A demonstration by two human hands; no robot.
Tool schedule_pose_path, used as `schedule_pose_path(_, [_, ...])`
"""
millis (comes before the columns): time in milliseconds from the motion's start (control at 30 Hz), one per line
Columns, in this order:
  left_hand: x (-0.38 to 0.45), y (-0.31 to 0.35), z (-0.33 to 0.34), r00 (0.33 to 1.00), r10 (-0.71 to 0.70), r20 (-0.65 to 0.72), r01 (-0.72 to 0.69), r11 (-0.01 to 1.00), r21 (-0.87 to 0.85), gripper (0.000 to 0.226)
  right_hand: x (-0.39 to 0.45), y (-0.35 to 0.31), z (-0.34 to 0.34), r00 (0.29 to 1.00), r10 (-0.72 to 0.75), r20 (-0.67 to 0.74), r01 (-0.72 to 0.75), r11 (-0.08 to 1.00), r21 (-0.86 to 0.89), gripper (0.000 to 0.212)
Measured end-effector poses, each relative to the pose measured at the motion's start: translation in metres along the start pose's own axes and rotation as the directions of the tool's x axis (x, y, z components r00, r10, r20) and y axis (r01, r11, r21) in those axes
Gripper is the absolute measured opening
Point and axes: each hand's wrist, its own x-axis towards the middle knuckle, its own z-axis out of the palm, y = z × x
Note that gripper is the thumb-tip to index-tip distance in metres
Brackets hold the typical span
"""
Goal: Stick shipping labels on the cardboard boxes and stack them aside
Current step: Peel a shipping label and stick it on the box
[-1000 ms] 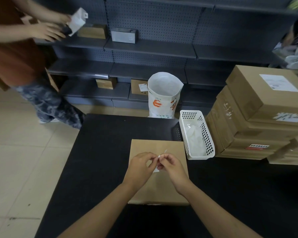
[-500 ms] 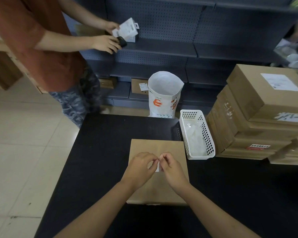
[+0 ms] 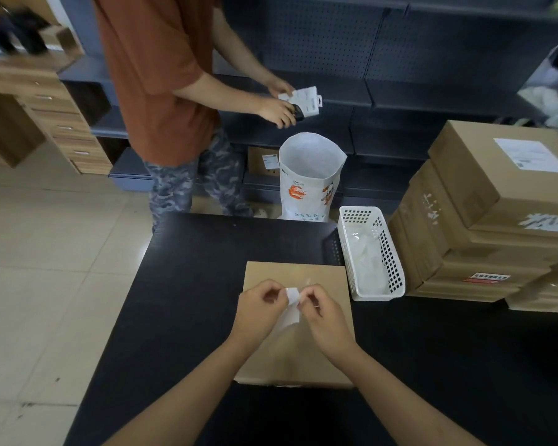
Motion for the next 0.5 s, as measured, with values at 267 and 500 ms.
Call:
schedule_pose_path(267, [0.014, -0.001, -0.004, 0.960, -0.240, -0.144, 0.212, 0.959, -0.188, 0.014, 0.012, 0.009, -0.005, 0.897, 0.433, -0.088, -0.356, 0.826, 0.437, 0.017])
schedule_pose_path(500, [0.019, 0.001, 0.001, 0.927, -0.320, -0.198, 0.256, 0.922, -0.291, 0.012, 0.018, 0.017, -0.030, 0.728, 0.685, 0.041, -0.286, 0.249, 0.925, 0.017])
